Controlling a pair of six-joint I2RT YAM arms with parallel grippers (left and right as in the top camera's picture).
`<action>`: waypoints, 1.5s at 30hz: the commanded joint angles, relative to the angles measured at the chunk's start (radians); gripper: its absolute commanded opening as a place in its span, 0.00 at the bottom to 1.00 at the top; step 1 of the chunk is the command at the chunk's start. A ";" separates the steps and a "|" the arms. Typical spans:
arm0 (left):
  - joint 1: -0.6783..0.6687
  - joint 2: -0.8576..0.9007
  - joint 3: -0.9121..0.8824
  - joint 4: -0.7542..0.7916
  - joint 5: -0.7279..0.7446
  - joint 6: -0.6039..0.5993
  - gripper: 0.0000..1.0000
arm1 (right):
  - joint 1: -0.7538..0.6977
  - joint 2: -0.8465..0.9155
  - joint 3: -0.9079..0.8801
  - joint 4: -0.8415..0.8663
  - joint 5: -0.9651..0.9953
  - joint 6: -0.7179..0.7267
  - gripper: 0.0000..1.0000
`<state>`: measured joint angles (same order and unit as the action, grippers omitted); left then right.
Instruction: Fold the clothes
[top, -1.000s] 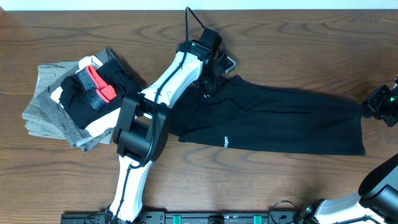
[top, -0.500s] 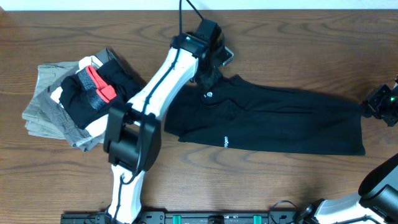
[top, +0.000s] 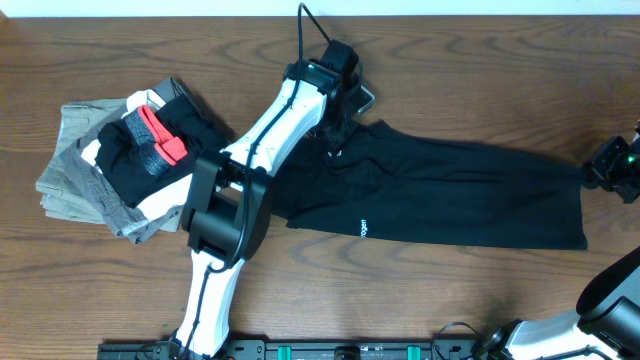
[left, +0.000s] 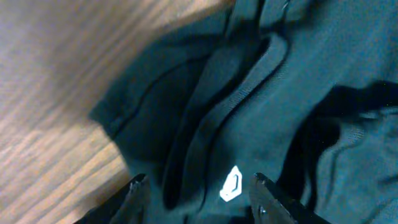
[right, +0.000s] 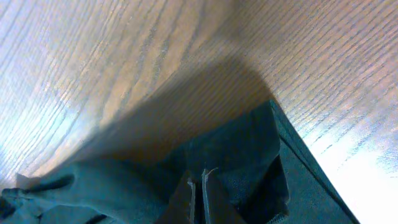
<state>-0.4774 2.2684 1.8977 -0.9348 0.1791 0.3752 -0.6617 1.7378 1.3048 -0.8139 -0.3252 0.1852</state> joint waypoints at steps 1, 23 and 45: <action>0.000 0.017 -0.007 -0.002 -0.008 0.002 0.49 | -0.006 -0.027 0.011 0.001 -0.011 -0.014 0.01; 0.000 -0.161 0.035 -0.152 -0.084 -0.014 0.06 | -0.006 -0.027 0.011 -0.002 -0.011 -0.014 0.01; 0.000 -0.178 0.035 -0.610 -0.083 -0.036 0.14 | -0.006 -0.027 0.011 -0.148 0.132 0.012 0.24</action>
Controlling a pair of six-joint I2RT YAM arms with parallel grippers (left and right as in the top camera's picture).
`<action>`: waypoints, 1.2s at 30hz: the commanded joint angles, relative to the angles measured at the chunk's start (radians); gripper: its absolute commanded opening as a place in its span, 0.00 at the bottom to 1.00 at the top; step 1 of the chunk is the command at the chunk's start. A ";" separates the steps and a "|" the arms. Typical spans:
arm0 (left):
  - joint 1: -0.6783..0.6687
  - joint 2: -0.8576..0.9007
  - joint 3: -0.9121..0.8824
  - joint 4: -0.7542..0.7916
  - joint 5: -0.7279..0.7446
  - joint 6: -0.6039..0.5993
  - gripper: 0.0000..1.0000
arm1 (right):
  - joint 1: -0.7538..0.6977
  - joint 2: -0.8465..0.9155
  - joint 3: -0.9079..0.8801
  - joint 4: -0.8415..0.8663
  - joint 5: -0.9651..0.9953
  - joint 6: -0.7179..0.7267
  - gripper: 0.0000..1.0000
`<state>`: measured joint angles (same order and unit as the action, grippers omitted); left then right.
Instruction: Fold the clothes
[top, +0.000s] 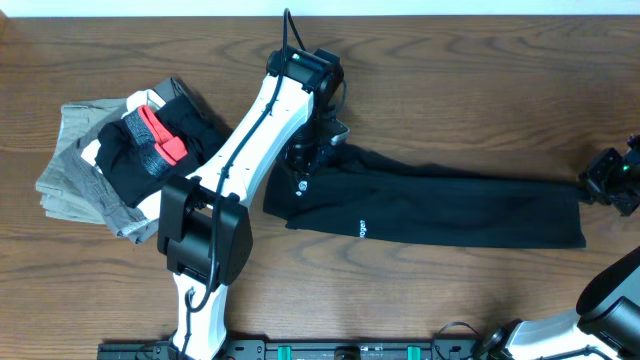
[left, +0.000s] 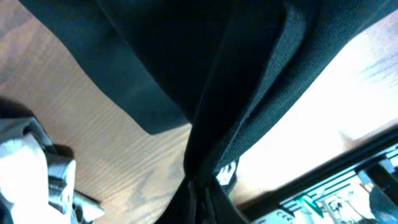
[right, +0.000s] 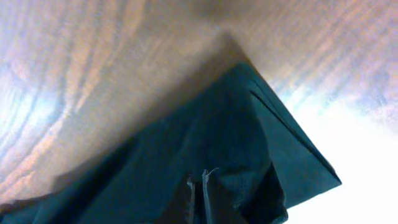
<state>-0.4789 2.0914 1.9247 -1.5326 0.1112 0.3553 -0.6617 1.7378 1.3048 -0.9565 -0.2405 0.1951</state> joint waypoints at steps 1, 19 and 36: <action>0.002 -0.001 0.008 -0.013 -0.016 -0.016 0.17 | -0.006 -0.027 0.011 -0.010 0.050 0.002 0.30; -0.015 0.002 -0.085 0.452 0.245 -0.042 0.54 | 0.002 -0.027 0.011 0.009 -0.119 0.003 0.38; -0.097 0.002 -0.386 0.920 0.251 -0.036 0.49 | 0.008 -0.027 0.010 -0.003 -0.119 -0.003 0.38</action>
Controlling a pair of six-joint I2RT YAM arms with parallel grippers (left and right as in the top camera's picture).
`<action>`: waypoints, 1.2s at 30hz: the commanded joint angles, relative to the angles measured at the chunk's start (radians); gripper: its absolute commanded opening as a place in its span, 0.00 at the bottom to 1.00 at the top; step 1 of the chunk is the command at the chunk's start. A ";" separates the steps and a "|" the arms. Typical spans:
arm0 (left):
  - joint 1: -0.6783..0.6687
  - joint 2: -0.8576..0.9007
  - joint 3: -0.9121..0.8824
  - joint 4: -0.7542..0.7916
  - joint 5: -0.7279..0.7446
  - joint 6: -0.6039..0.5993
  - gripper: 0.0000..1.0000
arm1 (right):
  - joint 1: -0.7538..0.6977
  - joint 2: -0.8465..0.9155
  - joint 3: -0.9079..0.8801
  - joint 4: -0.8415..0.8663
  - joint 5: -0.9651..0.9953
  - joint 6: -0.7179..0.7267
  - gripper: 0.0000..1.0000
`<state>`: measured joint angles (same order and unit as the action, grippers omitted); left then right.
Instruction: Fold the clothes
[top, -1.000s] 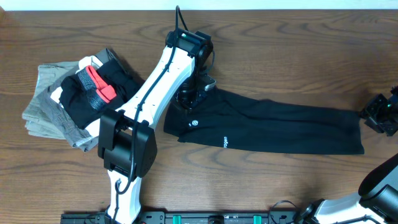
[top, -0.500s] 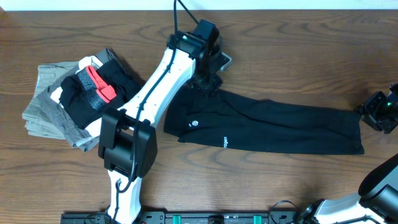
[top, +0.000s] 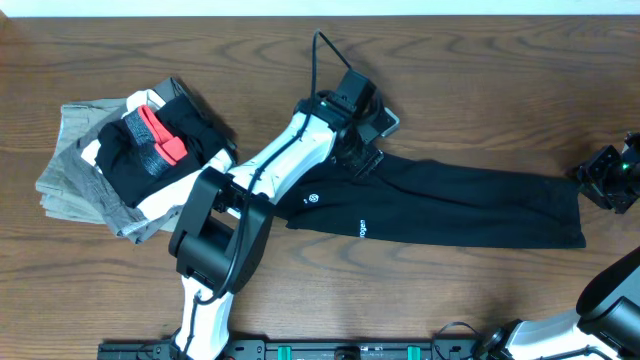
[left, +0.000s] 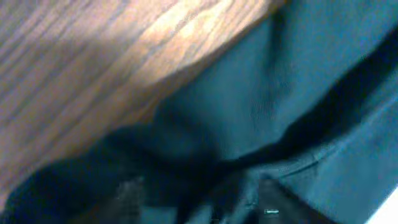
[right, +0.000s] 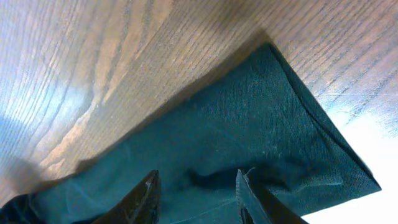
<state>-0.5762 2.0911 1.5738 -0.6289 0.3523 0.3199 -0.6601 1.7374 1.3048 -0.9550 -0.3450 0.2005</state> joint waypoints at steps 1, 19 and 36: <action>0.001 0.003 -0.045 0.017 0.011 -0.008 0.43 | 0.007 -0.026 0.010 -0.006 -0.014 -0.008 0.38; -0.008 -0.163 -0.016 -0.222 0.011 -0.120 0.06 | 0.007 -0.026 0.010 0.005 -0.013 -0.008 0.38; -0.084 -0.155 -0.019 -0.419 -0.003 -0.150 0.08 | 0.007 -0.026 0.010 0.014 -0.010 -0.008 0.38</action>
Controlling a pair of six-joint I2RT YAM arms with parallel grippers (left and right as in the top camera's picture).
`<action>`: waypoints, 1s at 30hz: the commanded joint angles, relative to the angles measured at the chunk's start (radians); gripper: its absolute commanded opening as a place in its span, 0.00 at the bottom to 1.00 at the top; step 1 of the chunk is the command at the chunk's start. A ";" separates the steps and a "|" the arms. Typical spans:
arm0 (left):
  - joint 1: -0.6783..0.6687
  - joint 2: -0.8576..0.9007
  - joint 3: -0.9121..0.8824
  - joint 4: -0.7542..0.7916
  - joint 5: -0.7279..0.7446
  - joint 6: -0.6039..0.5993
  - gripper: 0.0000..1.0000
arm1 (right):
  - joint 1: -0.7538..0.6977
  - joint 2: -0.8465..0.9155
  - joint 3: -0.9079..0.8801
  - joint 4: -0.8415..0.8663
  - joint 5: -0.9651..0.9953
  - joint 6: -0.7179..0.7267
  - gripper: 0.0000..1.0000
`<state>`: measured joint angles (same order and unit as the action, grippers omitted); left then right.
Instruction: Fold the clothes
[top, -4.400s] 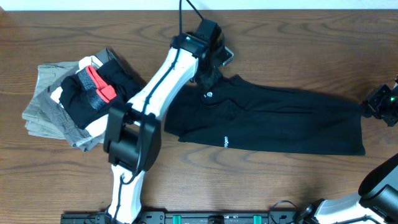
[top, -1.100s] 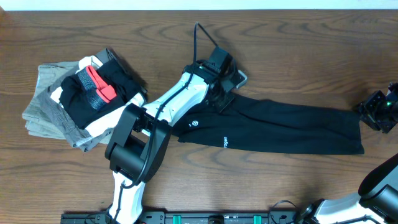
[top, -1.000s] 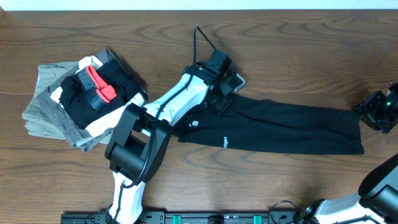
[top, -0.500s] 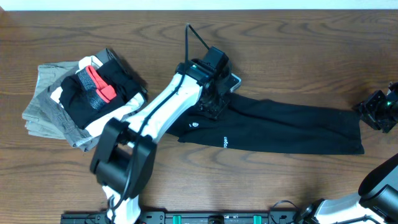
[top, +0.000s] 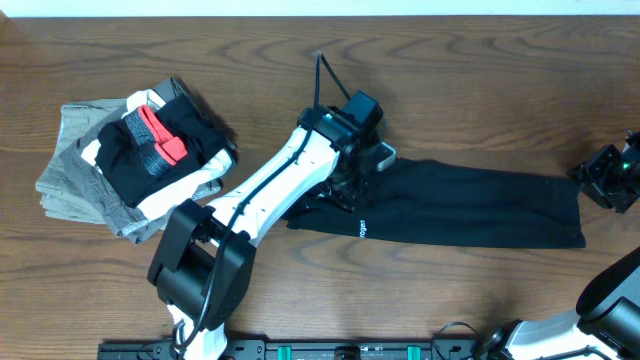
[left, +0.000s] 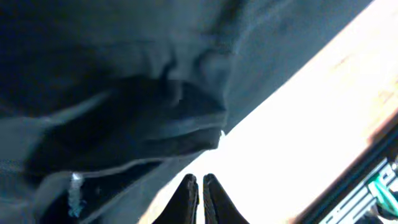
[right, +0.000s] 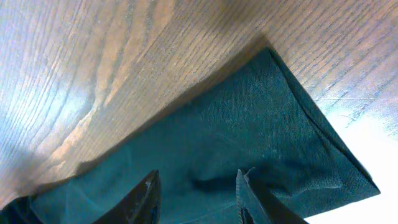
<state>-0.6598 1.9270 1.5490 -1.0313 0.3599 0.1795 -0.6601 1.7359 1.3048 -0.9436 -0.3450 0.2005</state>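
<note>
Black trousers (top: 470, 205) lie stretched across the table, waist at the left, leg ends at the right, folded lengthwise into a narrow strip. My left gripper (top: 347, 195) is at the waist end, near the front edge of the cloth. In the left wrist view it (left: 200, 182) is shut, with dark cloth (left: 124, 74) above it and bright table behind the tips. My right gripper (top: 590, 178) hovers over the leg end. In the right wrist view it (right: 198, 186) stands open above the hem corner (right: 249, 143).
A pile of folded clothes (top: 130, 160), grey, white, black and red, sits at the left of the wooden table (top: 480, 80). The left arm reaches up from the front edge past that pile. A rail runs along the table's front edge.
My left gripper was open at the far edge of the waist. Now it is shut and sits nearer the front edge of the trousers. The right gripper is still open over the hem.
First my left gripper was open over the spread waist and my right was shut on the leg hem. Then the left was shut on the waist cloth and the trousers lay narrower. Then both grippers were open. Now the left is shut again by the waist's front edge.
</note>
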 joint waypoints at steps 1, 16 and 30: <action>0.000 0.008 0.006 -0.030 -0.034 -0.010 0.10 | 0.007 -0.025 0.010 0.003 -0.010 -0.008 0.38; 0.007 0.019 -0.006 0.055 -0.130 -0.028 0.55 | 0.006 0.052 -0.031 -0.010 0.155 0.016 0.59; 0.008 0.020 -0.234 0.153 -0.113 -0.029 0.55 | -0.009 0.121 -0.124 -0.016 0.215 0.031 0.59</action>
<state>-0.6548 1.9324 1.3396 -0.8879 0.2371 0.1539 -0.6613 1.8580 1.1793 -0.9577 -0.1562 0.2142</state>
